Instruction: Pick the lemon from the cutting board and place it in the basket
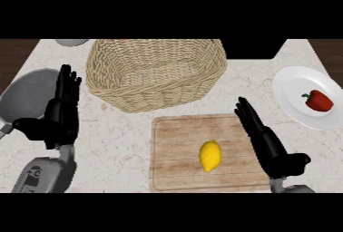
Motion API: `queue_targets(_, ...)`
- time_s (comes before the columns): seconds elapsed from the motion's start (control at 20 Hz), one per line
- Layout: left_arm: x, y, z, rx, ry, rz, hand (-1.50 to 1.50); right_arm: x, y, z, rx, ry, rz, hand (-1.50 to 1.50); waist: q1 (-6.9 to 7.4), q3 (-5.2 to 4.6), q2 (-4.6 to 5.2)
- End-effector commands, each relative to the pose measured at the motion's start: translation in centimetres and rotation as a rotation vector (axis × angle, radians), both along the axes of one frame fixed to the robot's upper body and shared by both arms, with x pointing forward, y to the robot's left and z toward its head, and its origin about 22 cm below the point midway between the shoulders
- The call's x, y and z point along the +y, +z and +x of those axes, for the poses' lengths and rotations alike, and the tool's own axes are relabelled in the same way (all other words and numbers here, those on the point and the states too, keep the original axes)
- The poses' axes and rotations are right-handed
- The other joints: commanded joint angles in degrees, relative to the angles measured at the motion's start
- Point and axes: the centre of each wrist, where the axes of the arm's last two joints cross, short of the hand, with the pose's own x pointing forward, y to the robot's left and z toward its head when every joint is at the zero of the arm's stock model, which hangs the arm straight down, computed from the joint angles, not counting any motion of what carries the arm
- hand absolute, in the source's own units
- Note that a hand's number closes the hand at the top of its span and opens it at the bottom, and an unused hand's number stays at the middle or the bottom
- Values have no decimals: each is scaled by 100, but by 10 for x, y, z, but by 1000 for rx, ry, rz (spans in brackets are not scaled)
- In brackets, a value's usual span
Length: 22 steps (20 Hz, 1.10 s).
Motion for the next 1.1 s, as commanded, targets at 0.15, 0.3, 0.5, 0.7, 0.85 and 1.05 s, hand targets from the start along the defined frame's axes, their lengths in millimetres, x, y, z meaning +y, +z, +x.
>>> queue_targets(0.15, 15, -82, -48, 451, -73, 0, 0, 39, 61, 42, -179, 13, 94, 150, 95, -93, 224)
queue_targets(0.3, 16, -112, -75, 697, -142, -10, 0, 64, 78, 45, -289, 274, -91, 150, 296, -106, 242)
queue_targets(0.5, 33, -103, -74, 730, -154, 4, 0, 158, 52, 25, -254, 226, -130, -150, 192, -93, 187)
queue_targets(0.7, 49, -102, -72, 740, -112, 10, 0, 183, 60, 22, -229, 95, -299, -150, 40, -106, 147)
queue_targets(0.85, 54, -107, -84, 745, -116, -4, 0, 154, 71, 47, -242, -21, -575, -150, -113, -137, 42)
queue_targets(1.05, 67, -101, -84, 764, -87, 4, 0, 130, 107, 72, -245, -111, -887, -150, -250, -137, -2)
